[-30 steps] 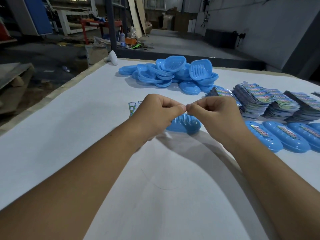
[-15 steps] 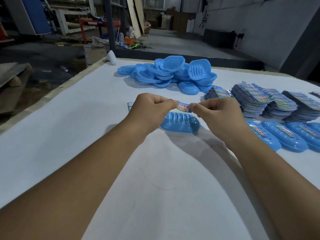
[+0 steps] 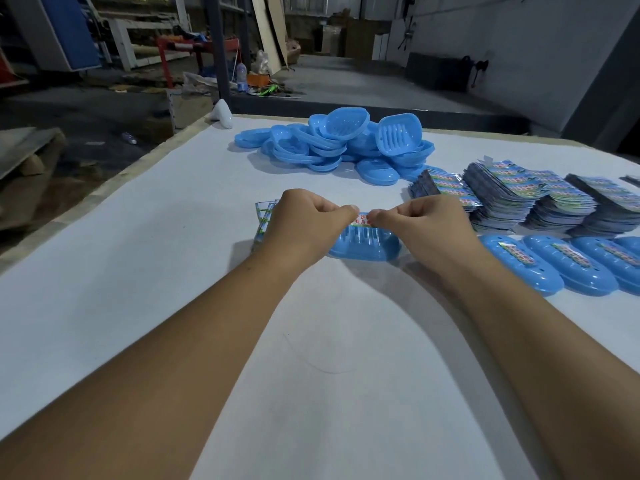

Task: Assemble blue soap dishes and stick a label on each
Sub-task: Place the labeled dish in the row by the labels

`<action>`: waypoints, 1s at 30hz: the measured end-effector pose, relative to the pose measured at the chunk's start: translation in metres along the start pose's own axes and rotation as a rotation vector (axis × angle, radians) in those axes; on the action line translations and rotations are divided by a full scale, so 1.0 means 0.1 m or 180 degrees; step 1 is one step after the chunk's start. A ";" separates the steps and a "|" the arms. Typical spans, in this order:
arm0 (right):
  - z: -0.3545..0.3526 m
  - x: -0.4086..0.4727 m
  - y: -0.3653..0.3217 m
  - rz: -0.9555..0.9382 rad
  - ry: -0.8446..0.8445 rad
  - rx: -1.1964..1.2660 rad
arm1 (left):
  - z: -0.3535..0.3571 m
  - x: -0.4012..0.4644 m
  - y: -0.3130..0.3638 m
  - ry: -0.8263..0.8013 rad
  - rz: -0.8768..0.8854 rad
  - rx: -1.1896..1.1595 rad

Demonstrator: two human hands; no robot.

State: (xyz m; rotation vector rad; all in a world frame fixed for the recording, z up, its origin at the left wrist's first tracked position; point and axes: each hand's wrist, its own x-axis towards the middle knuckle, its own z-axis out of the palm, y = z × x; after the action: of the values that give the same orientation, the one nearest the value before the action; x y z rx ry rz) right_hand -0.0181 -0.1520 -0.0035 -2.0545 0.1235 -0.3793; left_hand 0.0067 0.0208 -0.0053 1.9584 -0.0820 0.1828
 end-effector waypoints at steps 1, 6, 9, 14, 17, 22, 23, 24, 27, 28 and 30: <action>0.01 0.00 0.01 0.0051 -0.0032 -0.0040 | 0.01 0.01 -0.01 0.0012 0.0015 0.0109; 0.05 0.03 0.02 0.0171 -0.0051 -0.0334 | 0.03 0.04 -0.05 0.0020 -0.0017 0.0490; 0.06 0.05 0.03 0.0206 -0.0017 -0.0367 | 0.04 0.06 -0.06 0.0034 -0.0014 0.0621; 0.07 0.07 0.04 0.0218 -0.0032 -0.0382 | 0.03 0.07 -0.06 0.0010 0.0039 0.0746; 0.06 0.07 0.04 0.0195 -0.0040 -0.0401 | 0.04 0.07 -0.06 0.0012 0.0065 0.0831; 0.06 0.07 0.03 0.0184 -0.0062 -0.0484 | 0.04 0.05 -0.05 0.0065 0.0120 0.0959; 0.06 0.07 0.03 0.0172 -0.0068 -0.0491 | 0.04 0.04 -0.05 0.0081 0.0132 0.0985; 0.06 0.07 0.03 0.0156 -0.0076 -0.0509 | 0.04 0.04 -0.05 0.0097 0.0139 0.1002; 0.06 0.06 0.03 0.0131 -0.0083 -0.0558 | 0.05 0.03 -0.04 0.0115 0.0139 0.1021; 0.07 0.06 0.03 0.0134 -0.0078 -0.0557 | 0.05 0.03 -0.04 0.0111 0.0145 0.1031; 0.07 0.06 0.03 0.0136 -0.0067 -0.0574 | 0.05 0.03 -0.04 0.0110 0.0176 0.1067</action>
State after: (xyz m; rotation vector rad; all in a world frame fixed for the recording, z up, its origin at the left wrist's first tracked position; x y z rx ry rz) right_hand -0.0098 -0.1492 -0.0077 -2.2290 0.1945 -0.3301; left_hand 0.0104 0.0175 -0.0103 2.2874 -0.0875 0.2813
